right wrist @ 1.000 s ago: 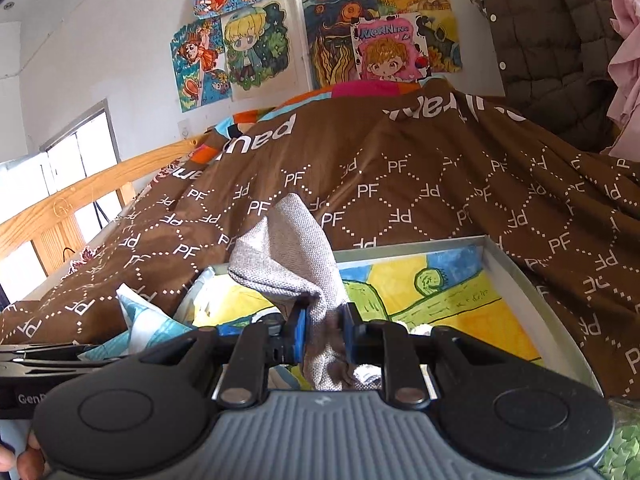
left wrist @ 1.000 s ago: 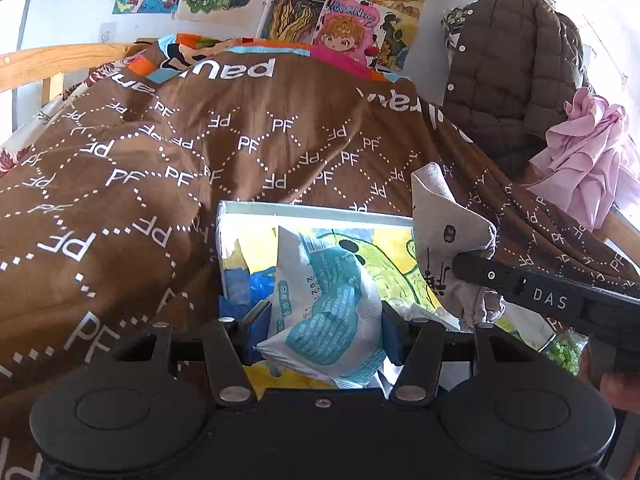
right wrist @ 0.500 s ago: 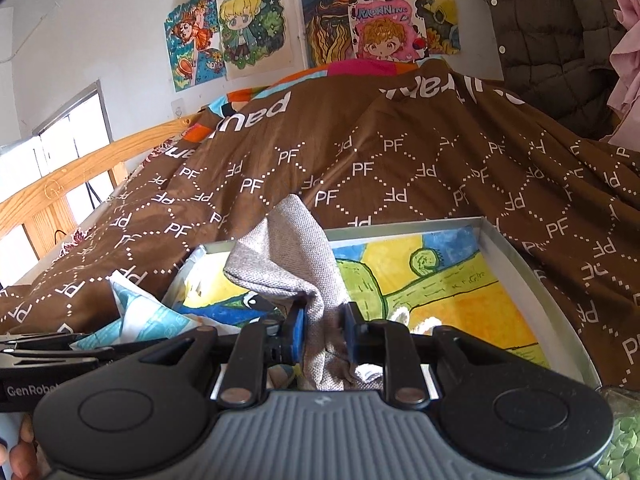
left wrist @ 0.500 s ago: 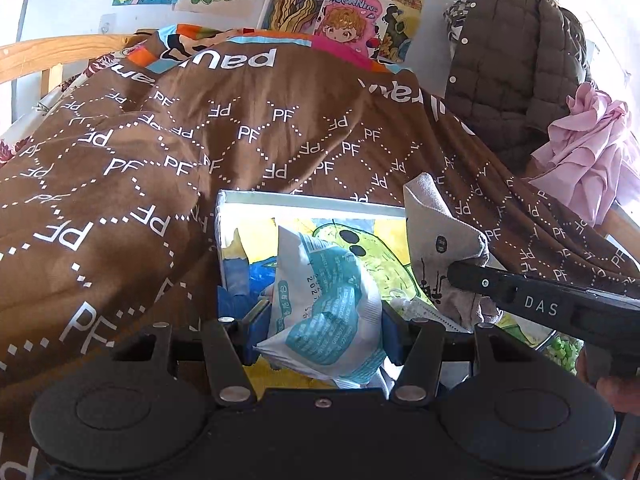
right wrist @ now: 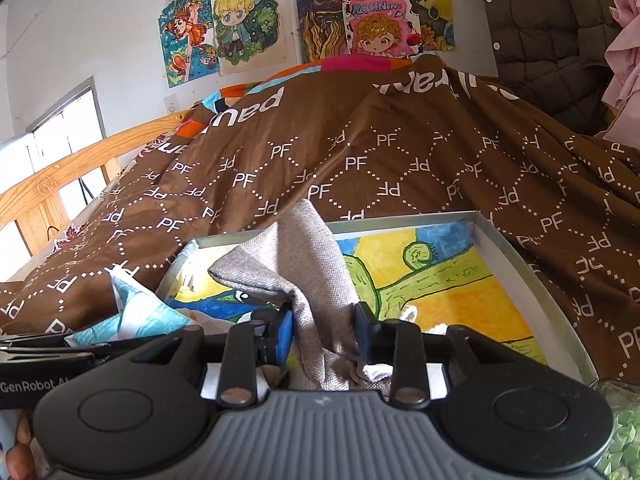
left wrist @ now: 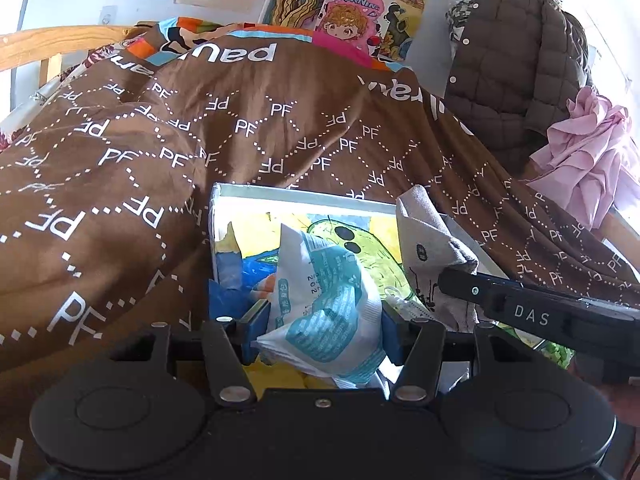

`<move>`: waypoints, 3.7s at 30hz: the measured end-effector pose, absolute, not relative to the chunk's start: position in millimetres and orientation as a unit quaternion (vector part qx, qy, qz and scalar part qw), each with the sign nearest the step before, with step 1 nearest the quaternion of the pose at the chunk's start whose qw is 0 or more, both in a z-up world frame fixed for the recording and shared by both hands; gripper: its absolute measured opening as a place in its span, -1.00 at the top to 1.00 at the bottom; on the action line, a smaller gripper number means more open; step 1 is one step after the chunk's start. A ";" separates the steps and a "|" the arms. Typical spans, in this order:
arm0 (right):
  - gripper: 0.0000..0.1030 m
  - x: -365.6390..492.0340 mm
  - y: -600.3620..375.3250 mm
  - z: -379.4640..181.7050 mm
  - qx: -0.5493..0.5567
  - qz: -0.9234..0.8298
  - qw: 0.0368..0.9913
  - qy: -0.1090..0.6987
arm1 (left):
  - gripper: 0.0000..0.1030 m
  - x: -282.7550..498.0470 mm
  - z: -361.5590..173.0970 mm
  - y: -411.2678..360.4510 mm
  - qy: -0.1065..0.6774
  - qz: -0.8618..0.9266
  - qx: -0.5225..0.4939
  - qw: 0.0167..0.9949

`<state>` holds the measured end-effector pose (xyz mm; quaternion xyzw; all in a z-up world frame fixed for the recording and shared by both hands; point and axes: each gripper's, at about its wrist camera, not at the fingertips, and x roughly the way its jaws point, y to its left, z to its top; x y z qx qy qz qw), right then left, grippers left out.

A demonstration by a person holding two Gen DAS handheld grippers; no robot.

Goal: Organize soft objects
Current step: 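Carry the blue-white packet and grey bag over the painted tray, then open both tools to drop the items into the tray, then lift both open tools away and move back toward the pile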

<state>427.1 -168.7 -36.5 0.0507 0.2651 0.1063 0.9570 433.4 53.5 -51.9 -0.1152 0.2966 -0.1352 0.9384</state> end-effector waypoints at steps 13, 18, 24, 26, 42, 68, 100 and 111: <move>0.05 424.7 -174.0 -34.1 0.061 0.102 0.957 0.263 | -0.38 432.7 -52.6 52.1 0.298 -0.136 -0.120 0.937; -0.10 420.7 -179.5 -26.8 0.070 0.102 0.958 0.257 | -0.53 430.3 -50.3 50.7 0.295 -0.135 -0.121 0.938; -0.37 414.2 -188.8 -13.6 0.083 0.100 0.962 0.241 | -0.69 422.8 -43.3 44.5 0.293 -0.136 -0.113 0.940; -0.44 411.4 -193.1 -8.4 0.089 0.099 0.963 0.235 | -0.78 419.1 -39.6 42.3 0.289 -0.136 -0.109 0.941; -0.99 364.7 -222.3 37.4 0.122 0.089 0.974 0.171 | -0.98 378.9 7.0 44.7 0.245 -0.100 -0.109 0.958; -1.00 196.6 -210.0 62.7 0.032 0.066 0.994 0.085 | -0.99 227.4 66.8 29.1 0.132 -0.070 -0.071 0.986; -1.00 62.0 -200.8 18.3 0.000 0.052 0.983 0.174 | -0.99 78.9 13.7 30.9 0.189 -0.046 -0.052 0.980; -1.00 53.0 -195.3 16.7 -0.020 0.059 0.983 0.174 | -0.99 63.0 11.5 36.3 0.197 -0.027 -0.068 0.978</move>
